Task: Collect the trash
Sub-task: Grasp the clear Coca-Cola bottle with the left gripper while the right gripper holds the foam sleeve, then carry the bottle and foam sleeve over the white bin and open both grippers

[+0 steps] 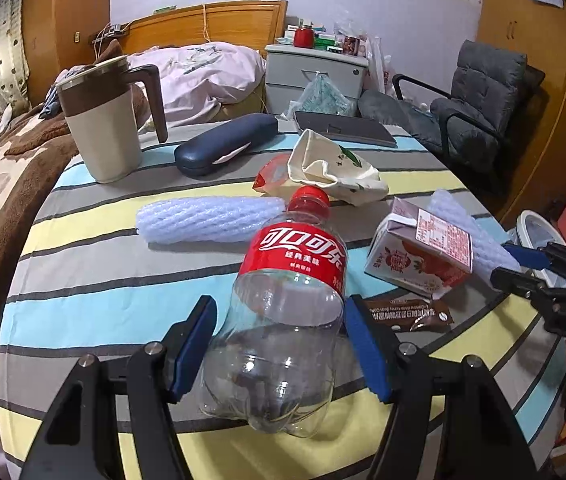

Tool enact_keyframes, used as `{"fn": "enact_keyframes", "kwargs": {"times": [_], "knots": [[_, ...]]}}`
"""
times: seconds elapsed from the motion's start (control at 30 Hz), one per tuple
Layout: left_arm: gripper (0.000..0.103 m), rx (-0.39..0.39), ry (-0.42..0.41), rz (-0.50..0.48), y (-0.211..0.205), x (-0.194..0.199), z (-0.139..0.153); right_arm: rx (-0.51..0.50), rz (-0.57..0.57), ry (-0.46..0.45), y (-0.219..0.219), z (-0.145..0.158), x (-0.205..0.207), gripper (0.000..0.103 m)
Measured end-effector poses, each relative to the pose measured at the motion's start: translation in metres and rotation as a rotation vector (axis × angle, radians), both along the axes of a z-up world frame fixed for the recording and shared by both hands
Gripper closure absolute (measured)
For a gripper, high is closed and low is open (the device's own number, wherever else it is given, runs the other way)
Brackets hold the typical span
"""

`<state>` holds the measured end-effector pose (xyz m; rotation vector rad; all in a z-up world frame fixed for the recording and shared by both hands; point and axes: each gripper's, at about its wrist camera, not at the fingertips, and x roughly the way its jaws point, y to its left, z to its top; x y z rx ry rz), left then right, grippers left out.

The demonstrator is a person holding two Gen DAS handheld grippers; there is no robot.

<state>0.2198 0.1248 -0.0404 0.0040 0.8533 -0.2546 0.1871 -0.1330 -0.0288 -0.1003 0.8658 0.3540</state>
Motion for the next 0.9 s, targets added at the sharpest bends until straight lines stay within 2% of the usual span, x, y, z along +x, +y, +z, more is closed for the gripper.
{"fn": "enact_keyframes", "kwargs": {"times": [0.07,0.27,0.3,0.37,0.43,0.53,0.8,0.9], "knots": [[0.035,-0.001,0.000,0.004,0.000,0.000,0.000,-0.048,0.007,-0.022,0.007,0.000,0.000,0.053],[0.035,0.003,-0.002,0.005,-0.003,0.002,-0.001,-0.054,0.048,-0.050,0.013,-0.001,0.005,0.053],[0.035,0.011,-0.005,-0.001,-0.005,0.001,-0.001,-0.059,0.058,-0.045,0.016,-0.002,0.004,0.054],[0.035,0.018,0.001,-0.010,-0.008,0.002,-0.002,-0.056,0.076,-0.037,0.017,-0.003,0.003,0.065],[0.035,0.015,0.008,-0.013,-0.010,0.003,-0.003,-0.073,0.068,-0.043,0.017,-0.005,0.001,0.070],[0.037,0.003,0.016,-0.018,-0.012,0.004,-0.006,-0.047,0.061,-0.045,0.013,-0.002,-0.001,0.073],[0.039,-0.018,0.030,0.014,-0.013,0.006,-0.005,-0.018,0.059,-0.055,0.011,0.001,-0.007,0.075],[0.038,0.003,0.021,0.012,-0.015,0.007,-0.003,-0.020,0.057,-0.055,0.012,0.001,-0.007,0.075]]}}
